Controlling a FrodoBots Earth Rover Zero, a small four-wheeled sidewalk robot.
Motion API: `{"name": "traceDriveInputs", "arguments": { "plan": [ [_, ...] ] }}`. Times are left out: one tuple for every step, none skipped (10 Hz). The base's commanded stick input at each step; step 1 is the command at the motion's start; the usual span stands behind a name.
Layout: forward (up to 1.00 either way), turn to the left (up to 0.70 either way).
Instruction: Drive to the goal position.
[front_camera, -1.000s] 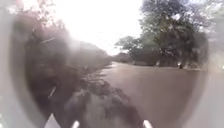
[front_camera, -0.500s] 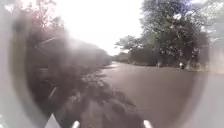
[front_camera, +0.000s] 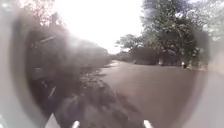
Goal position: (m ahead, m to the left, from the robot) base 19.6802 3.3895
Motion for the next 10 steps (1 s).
{"name": "traceDriveInputs", "arguments": {
  "plan": [
    [0.50, 0.00],
    [0.50, 0.00],
    [0.50, 0.00],
    [0.50, 0.00],
    [0.50, 0.00],
    [0.50, 0.00],
    [0.50, 0.00],
    [0.50, 0.00],
    [0.50, 0.00],
    [0.50, -0.01]
  ]
}}
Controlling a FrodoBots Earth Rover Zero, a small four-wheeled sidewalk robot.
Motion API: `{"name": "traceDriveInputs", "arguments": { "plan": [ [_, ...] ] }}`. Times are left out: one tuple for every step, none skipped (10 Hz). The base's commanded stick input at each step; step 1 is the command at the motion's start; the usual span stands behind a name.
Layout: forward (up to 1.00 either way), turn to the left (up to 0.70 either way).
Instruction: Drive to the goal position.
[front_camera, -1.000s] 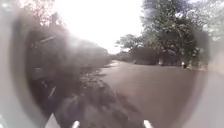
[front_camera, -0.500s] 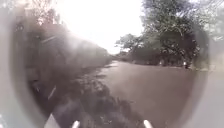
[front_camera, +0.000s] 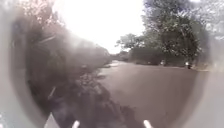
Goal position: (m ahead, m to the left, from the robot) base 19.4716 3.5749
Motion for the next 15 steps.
{"name": "traceDriveInputs", "arguments": {
  "plan": [
    [0.50, -0.16],
    [0.50, -0.25],
    [0.50, -0.25],
    [0.50, -0.25],
    [0.50, -0.17],
    [0.50, -0.02],
    [0.50, 0.00],
    [0.50, 0.00],
    [0.50, 0.00],
    [0.50, 0.00],
    [0.50, 0.00],
    [0.50, 0.00],
    [0.50, 0.00],
    [0.50, 0.00],
    [0.50, 0.00]
  ]
}}
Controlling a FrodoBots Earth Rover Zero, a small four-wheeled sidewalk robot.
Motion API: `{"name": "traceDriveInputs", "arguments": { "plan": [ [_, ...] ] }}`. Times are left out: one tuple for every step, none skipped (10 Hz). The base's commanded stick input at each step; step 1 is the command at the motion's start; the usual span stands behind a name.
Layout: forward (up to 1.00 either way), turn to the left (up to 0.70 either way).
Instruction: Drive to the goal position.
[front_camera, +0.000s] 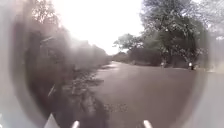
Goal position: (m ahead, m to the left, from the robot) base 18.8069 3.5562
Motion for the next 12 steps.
{"name": "traceDriveInputs", "arguments": {
  "plan": [
    [0.50, 0.00],
    [0.50, 0.00],
    [0.50, 0.00],
    [0.50, 0.00],
    [0.50, 0.00],
    [0.50, 0.00],
    [0.50, 0.00],
    [0.50, 0.00],
    [0.50, 0.00],
    [0.50, 0.00],
    [0.50, 0.00],
    [0.50, 0.00]
  ]
}}
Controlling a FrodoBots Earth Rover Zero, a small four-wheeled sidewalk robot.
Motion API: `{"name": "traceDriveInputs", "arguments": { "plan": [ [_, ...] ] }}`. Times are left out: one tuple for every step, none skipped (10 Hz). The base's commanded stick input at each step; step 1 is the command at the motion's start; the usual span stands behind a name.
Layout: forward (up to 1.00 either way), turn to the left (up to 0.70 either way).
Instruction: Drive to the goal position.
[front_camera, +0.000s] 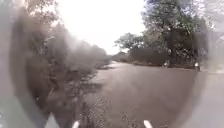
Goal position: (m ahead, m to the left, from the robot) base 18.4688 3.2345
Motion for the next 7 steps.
{"name": "traceDriveInputs", "arguments": {
  "plan": [
    [0.50, 0.00],
    [0.50, 0.00],
    [0.50, 0.00],
    [0.50, 0.00],
    [0.50, 0.00],
    [0.50, 0.00],
    [0.50, 0.00]
  ]
}}
